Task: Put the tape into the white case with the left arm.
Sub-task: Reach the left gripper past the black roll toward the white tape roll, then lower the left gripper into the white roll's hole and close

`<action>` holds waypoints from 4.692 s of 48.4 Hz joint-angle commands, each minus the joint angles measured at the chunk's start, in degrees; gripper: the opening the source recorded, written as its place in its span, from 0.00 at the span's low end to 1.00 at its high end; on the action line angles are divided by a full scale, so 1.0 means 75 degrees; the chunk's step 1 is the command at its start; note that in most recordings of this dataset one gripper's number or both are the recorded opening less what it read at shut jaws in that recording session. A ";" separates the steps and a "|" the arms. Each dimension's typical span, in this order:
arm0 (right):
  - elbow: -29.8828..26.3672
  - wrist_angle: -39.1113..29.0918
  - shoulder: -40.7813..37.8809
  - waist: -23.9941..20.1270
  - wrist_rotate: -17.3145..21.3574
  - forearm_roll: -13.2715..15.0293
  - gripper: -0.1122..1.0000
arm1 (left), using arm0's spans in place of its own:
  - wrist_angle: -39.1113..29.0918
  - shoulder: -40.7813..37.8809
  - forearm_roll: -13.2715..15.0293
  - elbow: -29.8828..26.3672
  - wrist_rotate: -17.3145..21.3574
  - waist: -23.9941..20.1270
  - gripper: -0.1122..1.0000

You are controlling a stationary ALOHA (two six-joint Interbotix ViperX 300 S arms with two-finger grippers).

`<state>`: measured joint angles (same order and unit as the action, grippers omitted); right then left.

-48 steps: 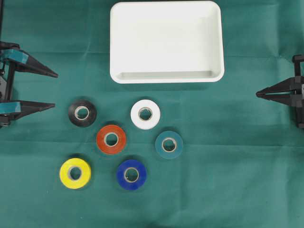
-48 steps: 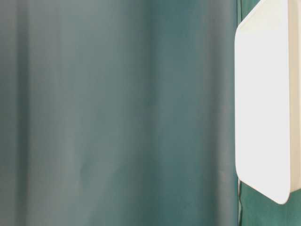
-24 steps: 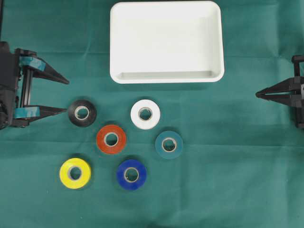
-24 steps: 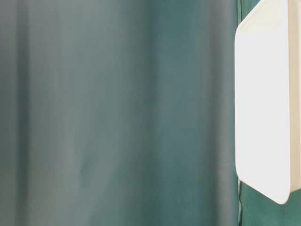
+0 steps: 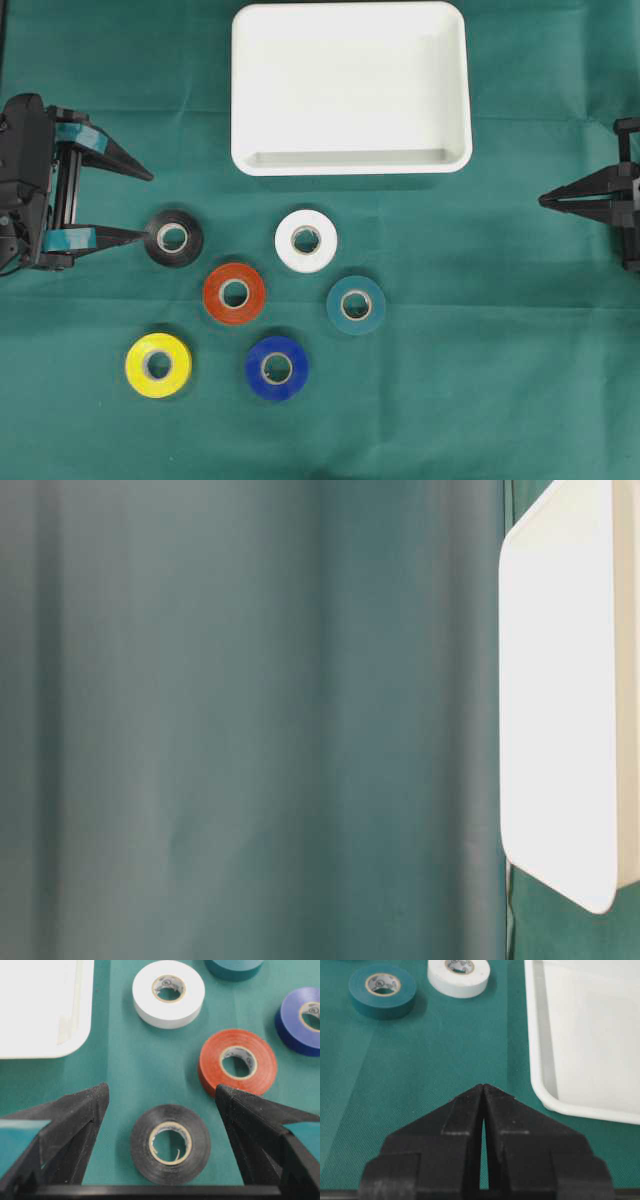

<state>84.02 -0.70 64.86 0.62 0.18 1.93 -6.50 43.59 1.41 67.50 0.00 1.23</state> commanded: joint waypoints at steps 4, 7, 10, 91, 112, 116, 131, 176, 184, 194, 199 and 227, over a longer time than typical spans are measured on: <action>-0.0082 0.0070 -0.0129 0.0000 0.0012 0.0012 0.02 | -0.0023 -0.0023 -0.0012 -0.0176 0.0000 -0.0012 1.00; -0.0082 0.0070 -0.0129 0.0000 0.0012 0.0012 0.02 | -0.0094 -0.0012 -0.0012 -0.0176 0.0000 -0.0023 1.00; -0.0082 0.0070 -0.0129 0.0012 0.0012 0.0012 0.02 | -0.0164 -0.0012 -0.0012 -0.0176 0.0000 -0.0023 1.00; -0.0035 0.0070 -0.0117 0.0012 0.0012 0.0000 0.02 | 0.0035 -0.3492 -0.0012 -0.2039 -0.0012 0.0387 1.00; -0.0023 0.0082 -0.0129 0.0012 0.0012 0.0000 0.02 | 0.0023 -0.5156 -0.0012 -0.3398 -0.0012 0.0750 1.00; -0.0023 0.0082 -0.0117 0.0012 0.0012 0.0000 0.02 | 0.0023 -0.5496 -0.0012 -0.3645 -0.0012 0.0773 1.00; 0.0023 0.0129 -0.0105 0.0000 0.0012 0.0000 0.02 | 0.0000 -0.6316 -0.0012 -0.4301 -0.0012 0.0785 1.00; 0.0035 0.0129 -0.0094 0.0000 0.0012 0.0023 0.02 | 0.0023 -0.7465 -0.0012 -0.4898 -0.0023 0.0656 0.97; 0.0035 0.0129 -0.0105 0.0000 0.0012 0.0047 0.02 | 0.0012 -0.7430 -0.0012 -0.4922 -0.0012 0.0656 0.69; 0.0035 0.0141 -0.0105 0.0000 0.0012 0.0035 0.02 | 0.0012 -0.7359 -0.0012 -0.4922 -0.0012 0.0668 0.34; 0.0035 0.0141 -0.0094 0.0012 0.0012 0.0047 0.02 | 0.0012 -0.7348 -0.0012 -0.4922 -0.0023 0.0656 0.34; 0.0035 0.0141 -0.0094 0.0000 0.0012 0.0035 0.02 | -0.0750 -0.5965 -0.0012 -0.4980 0.0000 0.0703 0.34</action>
<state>84.90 -0.26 64.78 0.62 0.18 2.20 -11.25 -3.96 1.41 31.46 -0.18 6.42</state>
